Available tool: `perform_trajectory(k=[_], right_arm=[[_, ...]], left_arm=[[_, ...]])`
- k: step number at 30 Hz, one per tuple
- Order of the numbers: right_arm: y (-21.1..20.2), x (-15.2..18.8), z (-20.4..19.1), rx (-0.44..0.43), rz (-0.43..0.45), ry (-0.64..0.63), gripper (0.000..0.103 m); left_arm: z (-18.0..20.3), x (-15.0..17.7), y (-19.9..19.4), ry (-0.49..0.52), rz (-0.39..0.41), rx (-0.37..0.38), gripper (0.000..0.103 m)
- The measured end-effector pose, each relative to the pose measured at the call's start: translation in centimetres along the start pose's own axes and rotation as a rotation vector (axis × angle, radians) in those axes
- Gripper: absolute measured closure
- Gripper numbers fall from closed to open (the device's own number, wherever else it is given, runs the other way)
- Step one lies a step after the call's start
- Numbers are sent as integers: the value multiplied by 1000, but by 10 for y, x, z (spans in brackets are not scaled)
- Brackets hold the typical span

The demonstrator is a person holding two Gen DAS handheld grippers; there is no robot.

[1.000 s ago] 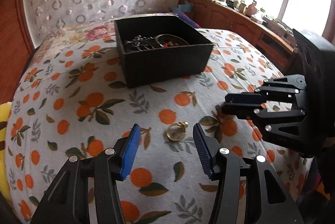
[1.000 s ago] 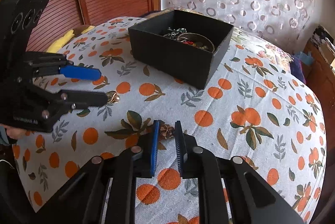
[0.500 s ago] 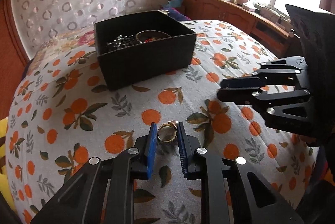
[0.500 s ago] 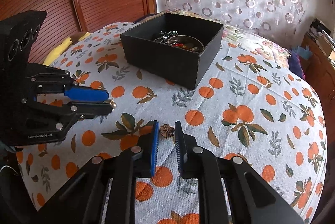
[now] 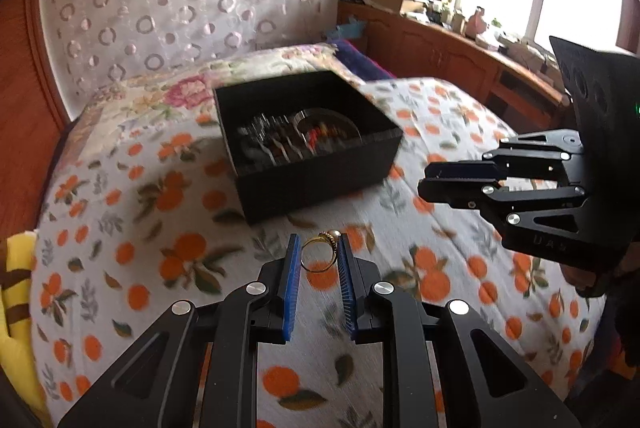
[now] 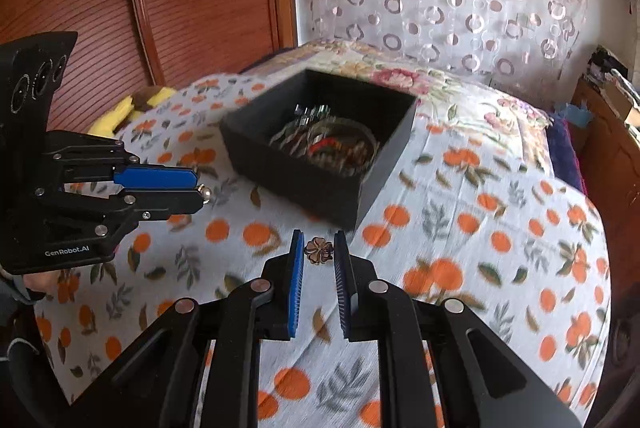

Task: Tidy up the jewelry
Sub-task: 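Carry the ring and flower earring into the box and open both tools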

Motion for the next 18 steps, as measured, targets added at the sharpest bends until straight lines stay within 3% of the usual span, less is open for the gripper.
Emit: perform_trajectory(k=[10, 18], right_arm=[[5, -50, 13, 24, 74, 12, 86], [28, -73, 26, 46, 75, 34, 86]], left_arm=[[-24, -48, 0, -35, 88, -37, 86], [-44, -68, 19, -72, 91, -59, 86]])
Point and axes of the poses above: each gripper's, at about its wrist camera, not at the fingertips, and y roughly the way its jaws point, z to its right, x to its underside, the point moved 5 cm from there along y, roughly the way its jaws point, and after that the axes turned 2 degrees about y, right-handed, at the moved point
